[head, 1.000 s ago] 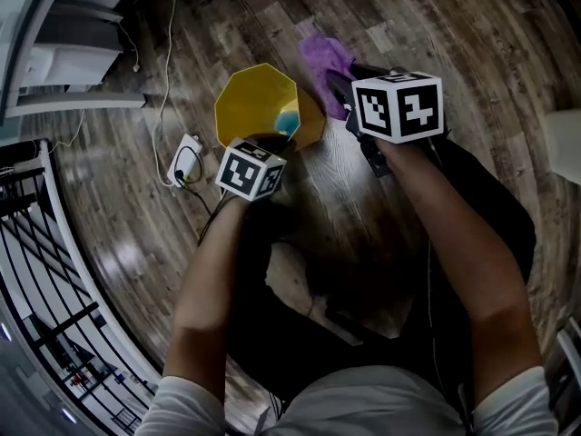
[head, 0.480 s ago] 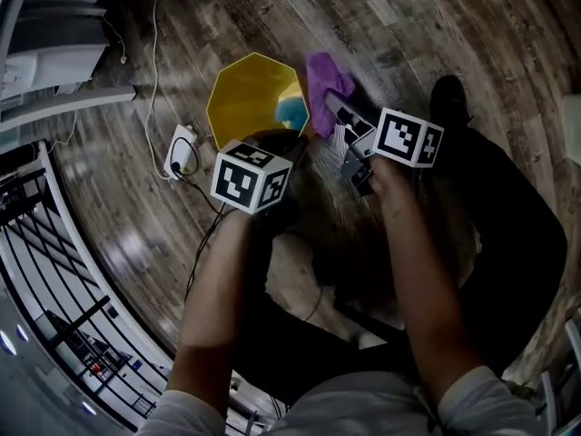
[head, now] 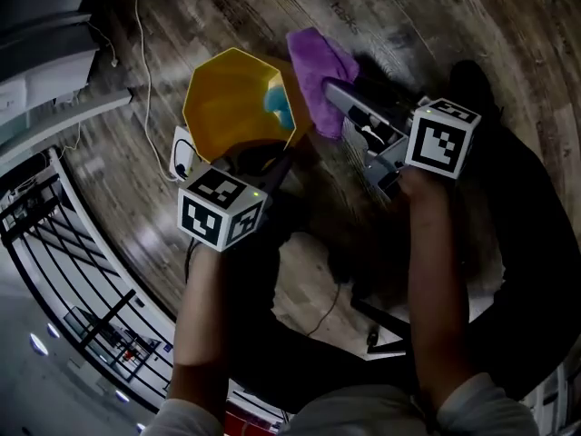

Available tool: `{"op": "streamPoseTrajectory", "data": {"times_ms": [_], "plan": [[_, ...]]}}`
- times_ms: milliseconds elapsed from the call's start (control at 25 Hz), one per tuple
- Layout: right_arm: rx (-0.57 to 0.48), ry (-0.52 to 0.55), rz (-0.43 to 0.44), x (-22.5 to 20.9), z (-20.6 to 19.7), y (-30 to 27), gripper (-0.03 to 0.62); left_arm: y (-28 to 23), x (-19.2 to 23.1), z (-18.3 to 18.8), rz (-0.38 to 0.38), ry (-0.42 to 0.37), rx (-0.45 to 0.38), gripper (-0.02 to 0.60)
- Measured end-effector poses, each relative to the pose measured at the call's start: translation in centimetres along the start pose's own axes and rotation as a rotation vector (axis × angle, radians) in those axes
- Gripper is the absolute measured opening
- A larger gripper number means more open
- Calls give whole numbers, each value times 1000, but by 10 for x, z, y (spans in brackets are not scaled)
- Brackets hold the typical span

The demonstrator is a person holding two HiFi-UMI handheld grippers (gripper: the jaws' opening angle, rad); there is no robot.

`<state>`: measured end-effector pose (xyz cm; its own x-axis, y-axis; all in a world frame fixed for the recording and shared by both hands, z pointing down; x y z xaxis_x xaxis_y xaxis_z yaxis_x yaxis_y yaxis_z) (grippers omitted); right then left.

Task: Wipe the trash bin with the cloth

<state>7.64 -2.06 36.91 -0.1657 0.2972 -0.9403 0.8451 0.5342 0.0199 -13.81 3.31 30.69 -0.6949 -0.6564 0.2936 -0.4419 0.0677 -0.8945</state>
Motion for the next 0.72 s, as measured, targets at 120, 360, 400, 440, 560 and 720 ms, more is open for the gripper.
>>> {"op": "streamPoseTrajectory", "data": {"times_ms": [120,360,400,440,560,720], "plan": [[10,2,76,7,-5,-14,118,0,0,4,17,-17,-4,38],[53,18,135,-7,-12,-22,118,-1,-6,7,36,-67,-12,37],[53,12,137,-10,-13,-22,117,0,-6,7,38,-75,-12,37],[52,5,141,-12,-13,-23,118,1,-6,7,38,-81,-11,37],[56,-16,119,-24,-18,-27,117,3,-3,7,34,-91,-11,37],[100,-6,19,-44,-27,-25,115,5,-2,10,30,-106,-12,38]]}}
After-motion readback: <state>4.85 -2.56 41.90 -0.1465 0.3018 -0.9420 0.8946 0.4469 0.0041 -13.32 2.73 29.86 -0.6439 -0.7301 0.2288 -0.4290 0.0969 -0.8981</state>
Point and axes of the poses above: the fingertips, and each gripper's own axes: y backward along the fingers, x to its left, z out of its top, the point moved 10 cm from there along y, backward along the fingers, and after that the axes turned 1 degree about x, right-handed, at the moved point
